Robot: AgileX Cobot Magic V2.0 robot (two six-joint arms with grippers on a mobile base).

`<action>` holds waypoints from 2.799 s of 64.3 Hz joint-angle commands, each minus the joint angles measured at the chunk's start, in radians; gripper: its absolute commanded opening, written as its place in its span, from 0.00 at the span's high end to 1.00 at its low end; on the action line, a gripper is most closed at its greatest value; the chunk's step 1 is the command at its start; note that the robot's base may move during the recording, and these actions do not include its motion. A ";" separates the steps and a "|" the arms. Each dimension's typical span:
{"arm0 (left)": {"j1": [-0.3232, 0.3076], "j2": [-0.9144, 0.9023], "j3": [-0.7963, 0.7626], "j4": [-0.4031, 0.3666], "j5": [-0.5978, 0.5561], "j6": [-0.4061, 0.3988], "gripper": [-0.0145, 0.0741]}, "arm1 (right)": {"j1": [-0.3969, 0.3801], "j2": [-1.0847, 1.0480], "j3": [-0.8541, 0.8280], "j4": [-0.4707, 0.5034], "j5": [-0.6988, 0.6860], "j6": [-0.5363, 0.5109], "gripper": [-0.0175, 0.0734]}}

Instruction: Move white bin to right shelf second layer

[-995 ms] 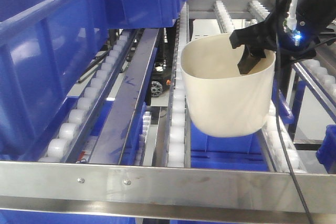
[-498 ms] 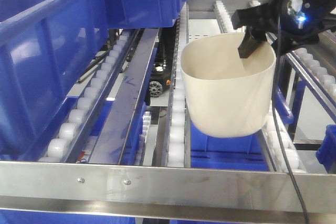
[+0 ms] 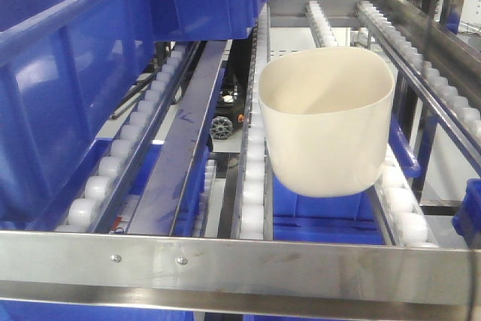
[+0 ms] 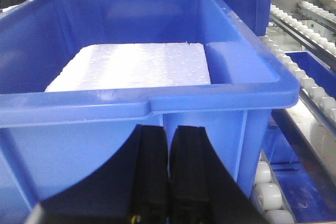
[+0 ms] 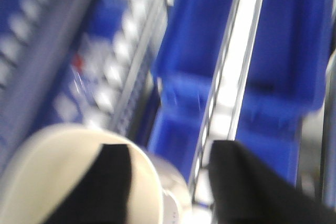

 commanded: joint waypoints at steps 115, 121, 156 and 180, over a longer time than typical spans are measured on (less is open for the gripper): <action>-0.007 -0.014 0.037 -0.005 -0.085 -0.004 0.74 | -0.357 -1.275 0.938 -0.027 -0.250 -0.003 0.75; -0.007 -0.014 0.037 -0.005 -0.085 -0.004 0.74 | -0.366 -1.347 1.008 -0.026 -0.250 -0.003 0.75; -0.007 -0.014 0.037 -0.005 -0.085 -0.004 0.74 | -0.366 -1.392 1.052 -0.023 -0.204 -0.002 0.75; -0.007 -0.014 0.037 -0.005 -0.085 -0.004 0.74 | -0.366 -1.392 1.052 -0.023 -0.204 -0.002 0.75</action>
